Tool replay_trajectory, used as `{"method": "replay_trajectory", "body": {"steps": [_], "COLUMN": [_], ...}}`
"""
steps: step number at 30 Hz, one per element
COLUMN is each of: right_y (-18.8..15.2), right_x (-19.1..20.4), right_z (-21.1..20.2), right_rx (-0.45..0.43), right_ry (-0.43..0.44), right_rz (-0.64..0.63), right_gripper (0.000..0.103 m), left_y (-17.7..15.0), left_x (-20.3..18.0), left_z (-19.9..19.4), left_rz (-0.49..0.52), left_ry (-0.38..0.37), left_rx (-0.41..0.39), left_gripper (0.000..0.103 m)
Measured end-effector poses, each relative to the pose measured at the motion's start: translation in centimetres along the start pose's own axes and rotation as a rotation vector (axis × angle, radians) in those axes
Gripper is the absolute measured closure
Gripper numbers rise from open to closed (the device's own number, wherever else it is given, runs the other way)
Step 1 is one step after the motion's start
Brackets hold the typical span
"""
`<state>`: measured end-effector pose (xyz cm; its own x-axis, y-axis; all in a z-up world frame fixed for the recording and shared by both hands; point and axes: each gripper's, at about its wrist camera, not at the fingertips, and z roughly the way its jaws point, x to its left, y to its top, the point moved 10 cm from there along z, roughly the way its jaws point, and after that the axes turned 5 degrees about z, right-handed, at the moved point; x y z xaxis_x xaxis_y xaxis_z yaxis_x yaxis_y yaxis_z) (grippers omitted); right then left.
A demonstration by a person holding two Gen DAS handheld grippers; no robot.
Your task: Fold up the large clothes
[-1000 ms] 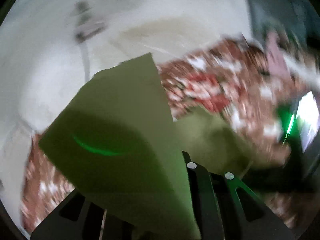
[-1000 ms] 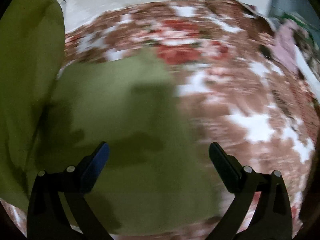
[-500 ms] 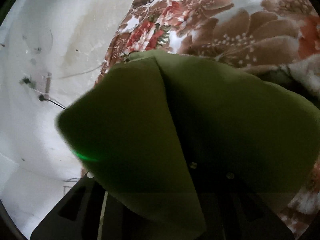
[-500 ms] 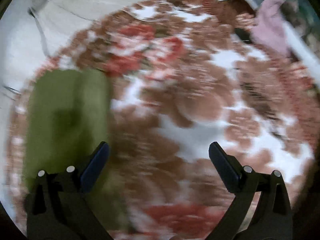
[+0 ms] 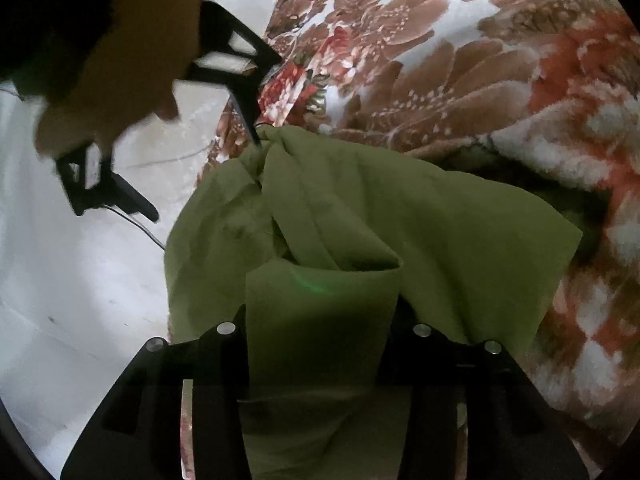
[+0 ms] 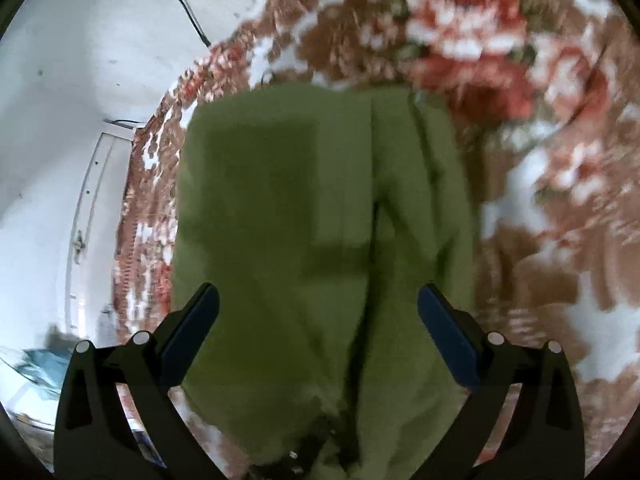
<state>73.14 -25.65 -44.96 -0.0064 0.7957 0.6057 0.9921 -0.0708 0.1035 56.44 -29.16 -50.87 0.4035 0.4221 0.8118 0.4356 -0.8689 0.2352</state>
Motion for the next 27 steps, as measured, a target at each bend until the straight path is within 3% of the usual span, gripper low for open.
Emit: {"method": "replay_trajectory", "body": {"steps": [4,10,14,17,22,25,27], "right_y": [0.0,0.0,-0.5,-1.0,-1.5,-2.2,-2.5], "right_x": [-0.7,2.1,2.1,0.7,1.9,3.7,4.4], "right_z": [1.8,0.0,2.0,4.1,5.6,5.7,5.9], "right_rx": [0.041,0.032,0.129,0.188,0.275,0.302,0.32], "right_ry": [0.004,0.137,0.148,0.097,0.156,0.157,0.174], "right_rz": [0.059,0.068,0.069,0.085,0.046,-0.026,-0.05], "right_gripper": [0.005,0.004,0.004,0.004,0.004,0.011,0.026], "left_y": [-0.2,-0.6,-0.6,-0.6,-0.7,-0.7,-0.7], "left_x": [0.0,-0.5,-0.7,-0.7,-1.0,-1.0,-1.0], "left_z": [0.2,0.0,0.0,0.1,0.1,0.1,0.2], "left_rz": [-0.022,-0.018,-0.015,-0.018,-0.017,-0.015,-0.015], "left_ry": [-0.024,-0.034,-0.04,-0.042,-0.048,-0.045,-0.043], "left_rx": [-0.01,-0.032,-0.038,-0.04,-0.048,-0.052,-0.054], "left_gripper": [0.06,0.06,0.06,0.06,0.06,0.061,0.061]}}
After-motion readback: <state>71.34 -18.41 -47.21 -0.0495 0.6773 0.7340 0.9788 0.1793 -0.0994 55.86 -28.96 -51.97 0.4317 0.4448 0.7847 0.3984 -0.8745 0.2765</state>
